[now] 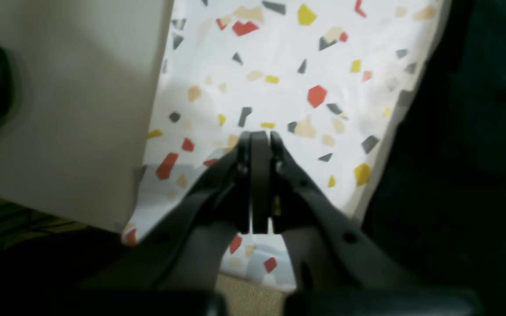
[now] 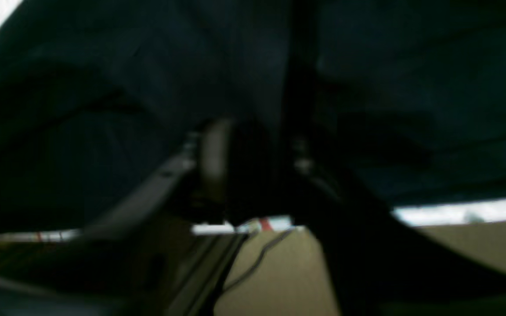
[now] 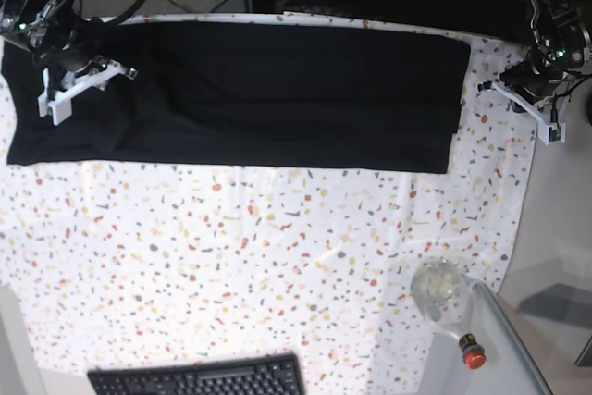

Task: Layout the t-shirt on the table in an organized manner, then fold the t-shirt properly
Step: 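Grasp both ends of the black strip and pull it straight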

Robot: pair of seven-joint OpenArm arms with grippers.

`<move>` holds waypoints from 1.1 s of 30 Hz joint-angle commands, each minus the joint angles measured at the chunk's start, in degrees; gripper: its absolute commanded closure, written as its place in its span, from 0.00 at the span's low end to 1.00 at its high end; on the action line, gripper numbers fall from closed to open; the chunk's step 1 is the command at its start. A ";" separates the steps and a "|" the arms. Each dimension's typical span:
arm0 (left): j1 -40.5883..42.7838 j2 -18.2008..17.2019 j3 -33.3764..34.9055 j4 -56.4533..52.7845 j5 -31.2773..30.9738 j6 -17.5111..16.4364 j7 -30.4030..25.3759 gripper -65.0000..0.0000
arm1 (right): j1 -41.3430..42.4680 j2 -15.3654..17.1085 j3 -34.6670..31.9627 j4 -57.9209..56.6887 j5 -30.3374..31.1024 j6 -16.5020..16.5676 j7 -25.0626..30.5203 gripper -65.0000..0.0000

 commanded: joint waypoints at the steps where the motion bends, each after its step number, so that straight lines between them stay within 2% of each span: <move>1: -0.25 -0.98 -0.27 0.98 -0.22 0.16 -1.00 1.00 | 0.00 0.83 0.14 1.47 0.67 0.12 -0.40 0.64; 4: -0.08 -0.98 -0.27 1.07 -0.22 0.16 -1.09 1.00 | -1.23 0.91 0.40 4.55 0.67 0.12 -1.81 0.63; 7: 0.01 -0.72 -0.27 1.60 -0.48 0.16 -1.09 1.00 | -3.69 0.65 0.14 10.61 1.11 0.12 -0.93 0.63; 10: 1.50 0.43 1.05 4.59 -0.83 0.07 -1.17 1.00 | -4.40 0.74 0.05 12.11 1.02 0.38 6.63 0.66; 12: 2.47 1.04 4.92 7.05 -0.83 0.07 -1.26 1.00 | -3.43 1.44 0.14 9.20 0.67 0.38 14.46 0.78; 15: 3.35 1.83 10.99 9.16 -0.83 0.07 -1.35 1.00 | -0.97 6.10 0.05 2.79 0.67 0.30 20.88 1.00; 19: 2.47 4.12 16.44 7.14 -0.83 0.16 -1.97 1.00 | 5.71 11.55 2.07 -10.49 0.67 0.12 21.76 1.00; 22: 1.42 5.09 17.67 2.74 -0.22 0.16 -5.66 1.00 | 10.02 14.10 4.27 -19.54 0.67 0.12 24.13 1.00; 26: 1.06 5.09 17.93 -2.97 -0.22 0.25 -9.35 1.00 | 13.10 18.76 3.13 -27.37 0.67 0.21 27.82 1.00; 31: 1.06 4.73 17.49 -5.35 -0.22 0.25 -9.97 1.00 | 16.44 22.28 1.63 -36.25 0.67 0.21 28.35 1.00; 33: 1.24 4.73 17.40 -3.85 -0.31 0.25 -9.70 1.00 | 16.79 22.72 2.16 -36.51 0.76 0.21 27.91 1.00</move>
